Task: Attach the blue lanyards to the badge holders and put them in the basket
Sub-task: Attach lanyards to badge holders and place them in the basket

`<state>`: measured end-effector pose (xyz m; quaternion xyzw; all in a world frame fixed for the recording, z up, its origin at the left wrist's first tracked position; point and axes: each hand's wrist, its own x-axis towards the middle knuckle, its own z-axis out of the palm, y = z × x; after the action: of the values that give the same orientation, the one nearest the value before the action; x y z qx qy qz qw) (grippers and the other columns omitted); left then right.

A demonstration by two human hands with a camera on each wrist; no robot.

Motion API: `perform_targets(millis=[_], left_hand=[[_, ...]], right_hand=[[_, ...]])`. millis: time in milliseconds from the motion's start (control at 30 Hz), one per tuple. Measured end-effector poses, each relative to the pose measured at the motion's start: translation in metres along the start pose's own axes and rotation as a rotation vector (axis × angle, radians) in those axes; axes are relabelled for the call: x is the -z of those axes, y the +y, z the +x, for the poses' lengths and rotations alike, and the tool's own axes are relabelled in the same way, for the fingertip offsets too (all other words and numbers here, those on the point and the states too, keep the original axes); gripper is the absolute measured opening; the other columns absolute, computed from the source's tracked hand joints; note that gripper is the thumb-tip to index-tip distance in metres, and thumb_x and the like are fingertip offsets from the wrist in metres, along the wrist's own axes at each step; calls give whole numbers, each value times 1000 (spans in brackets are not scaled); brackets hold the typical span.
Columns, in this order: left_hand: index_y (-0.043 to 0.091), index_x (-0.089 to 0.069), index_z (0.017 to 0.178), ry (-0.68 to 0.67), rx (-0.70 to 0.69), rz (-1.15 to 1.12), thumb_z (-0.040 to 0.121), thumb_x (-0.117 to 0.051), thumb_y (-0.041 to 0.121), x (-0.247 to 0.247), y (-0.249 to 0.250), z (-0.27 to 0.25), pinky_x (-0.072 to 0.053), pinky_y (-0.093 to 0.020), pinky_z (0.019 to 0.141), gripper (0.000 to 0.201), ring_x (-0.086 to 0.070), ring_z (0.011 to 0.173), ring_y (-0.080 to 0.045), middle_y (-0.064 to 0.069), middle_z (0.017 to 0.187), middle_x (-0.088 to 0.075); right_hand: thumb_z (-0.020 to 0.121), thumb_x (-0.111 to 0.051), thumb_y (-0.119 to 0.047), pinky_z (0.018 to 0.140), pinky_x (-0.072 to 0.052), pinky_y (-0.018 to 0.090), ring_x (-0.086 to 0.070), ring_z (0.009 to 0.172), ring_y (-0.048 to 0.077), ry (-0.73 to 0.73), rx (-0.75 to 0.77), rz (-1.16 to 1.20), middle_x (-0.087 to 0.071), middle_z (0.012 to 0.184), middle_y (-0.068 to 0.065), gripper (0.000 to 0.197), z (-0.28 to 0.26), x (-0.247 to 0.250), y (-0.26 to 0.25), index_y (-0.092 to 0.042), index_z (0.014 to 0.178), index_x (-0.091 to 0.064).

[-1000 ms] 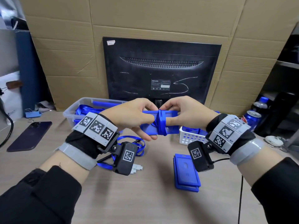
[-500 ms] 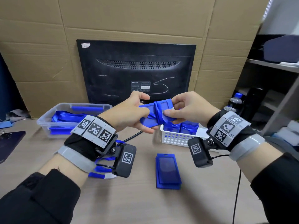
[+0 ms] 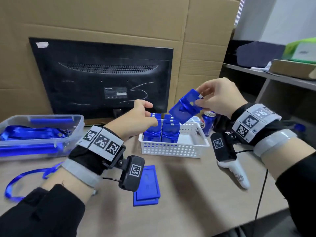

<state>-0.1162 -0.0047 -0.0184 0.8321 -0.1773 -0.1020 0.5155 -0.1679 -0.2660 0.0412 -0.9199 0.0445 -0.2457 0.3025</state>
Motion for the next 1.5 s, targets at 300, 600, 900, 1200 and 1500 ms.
perform_targets(millis=[300,600,900,1200,1500], left_hand=[[24,-35,143,177,178,-2,98,-58,54,-23,-11,37,-48,-36,97,59,-59,112,-20,-6,143,-48],[24,-17,162,138,320,-8,101,-43,65,-34,-38,72,-37,-35,101,78,-47,133,-27,-9,161,-35],[25,-14,162,141,368,-45,98,-38,71,-40,-49,87,-38,-43,115,83,-48,134,-28,-8,161,-36],[36,-13,159,105,382,-80,62,-33,91,-46,-49,89,-48,-53,110,113,-60,127,-32,-7,156,-42],[34,-12,160,131,377,-91,66,-32,85,-48,-50,90,-49,-53,109,109,-60,127,-32,-7,157,-41]], right_hand=[[73,-91,-9,74,-65,42,-66,68,17,-157,-42,-431,-69,78,-2,21,39,-4,46,-24,77,-77],[77,-87,-13,66,-51,28,-68,76,16,-374,-58,-551,-69,74,-10,20,81,-57,76,-27,88,-80],[78,-89,-9,76,-66,41,-79,76,25,-478,-136,-510,-76,90,-2,25,95,-84,96,-25,95,-81],[78,-90,-13,83,-65,40,-74,93,21,-457,-93,-506,-76,101,-1,28,103,-87,107,-23,102,-83],[74,-92,-13,90,-62,40,-73,98,18,-429,-78,-480,-77,99,-2,28,108,-87,113,-25,97,-81]])
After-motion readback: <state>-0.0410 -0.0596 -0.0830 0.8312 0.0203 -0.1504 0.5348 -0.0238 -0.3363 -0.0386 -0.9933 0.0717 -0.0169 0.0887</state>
